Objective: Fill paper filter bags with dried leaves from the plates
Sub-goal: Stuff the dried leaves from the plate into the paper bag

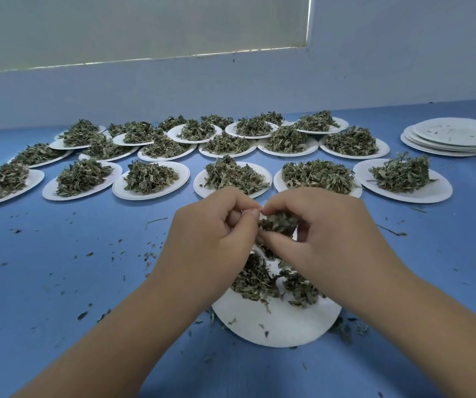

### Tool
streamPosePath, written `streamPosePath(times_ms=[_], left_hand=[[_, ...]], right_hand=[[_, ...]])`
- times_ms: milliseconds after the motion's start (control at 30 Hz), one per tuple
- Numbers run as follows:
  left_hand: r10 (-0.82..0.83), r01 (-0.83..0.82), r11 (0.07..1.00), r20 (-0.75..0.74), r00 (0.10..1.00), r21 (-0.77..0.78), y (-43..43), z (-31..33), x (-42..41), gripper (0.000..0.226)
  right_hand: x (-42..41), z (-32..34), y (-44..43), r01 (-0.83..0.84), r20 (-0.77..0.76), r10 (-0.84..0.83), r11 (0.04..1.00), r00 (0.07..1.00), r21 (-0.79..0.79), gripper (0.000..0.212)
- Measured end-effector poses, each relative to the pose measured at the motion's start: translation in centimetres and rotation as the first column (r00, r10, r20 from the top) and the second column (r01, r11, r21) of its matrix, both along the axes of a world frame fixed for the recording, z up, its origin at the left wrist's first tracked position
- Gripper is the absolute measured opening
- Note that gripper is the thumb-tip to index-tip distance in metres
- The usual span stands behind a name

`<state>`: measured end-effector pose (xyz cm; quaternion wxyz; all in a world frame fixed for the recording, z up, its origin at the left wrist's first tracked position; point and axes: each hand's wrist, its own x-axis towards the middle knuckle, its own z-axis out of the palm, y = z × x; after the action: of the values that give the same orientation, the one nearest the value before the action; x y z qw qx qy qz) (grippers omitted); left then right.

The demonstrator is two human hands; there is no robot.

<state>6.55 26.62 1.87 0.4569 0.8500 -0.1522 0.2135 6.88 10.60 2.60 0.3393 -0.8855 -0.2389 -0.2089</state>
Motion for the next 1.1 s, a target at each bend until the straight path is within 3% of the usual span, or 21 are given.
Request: streamPosePath(times_ms=[133, 400, 700, 900, 1100], left_hand=[[0.031, -0.031, 0.999, -0.005, 0.999, -0.024, -0.11, 0.07, 0.04, 0.017], [0.022, -0.026, 0.998, -0.061, 0.998, -0.066, -0.23, 0.28, -0.06, 0.016], [0.022, -0.031, 0.994, -0.088, 0.996, -0.107, -0.46, 0.32, -0.16, 0.017], [0.027, -0.038, 0.990, -0.084, 0.996, -0.133, -0.52, 0.44, -0.28, 0.016], [0.040, -0.049, 0.990, -0.067, 0.997, -0.130, -0.42, 0.71, -0.33, 0.016]], right_hand=[[0.01, -0.03, -0.20, 0.008, -0.019, -0.006, 0.996, 1.000, 0.094, 0.020], [0.10, -0.16, 0.09, -0.047, 0.057, 0.043, 0.996, 0.997, 0.080, 0.016], [-0.08, -0.10, 0.42, 0.011, 0.121, -0.013, 1.000, 0.993, 0.013, 0.015], [0.04, -0.02, 0.23, -0.068, 0.048, 0.065, 0.995, 0.997, 0.074, 0.017], [0.19, -0.05, -0.34, -0.124, 0.095, 0.114, 0.987, 0.989, 0.099, 0.017]])
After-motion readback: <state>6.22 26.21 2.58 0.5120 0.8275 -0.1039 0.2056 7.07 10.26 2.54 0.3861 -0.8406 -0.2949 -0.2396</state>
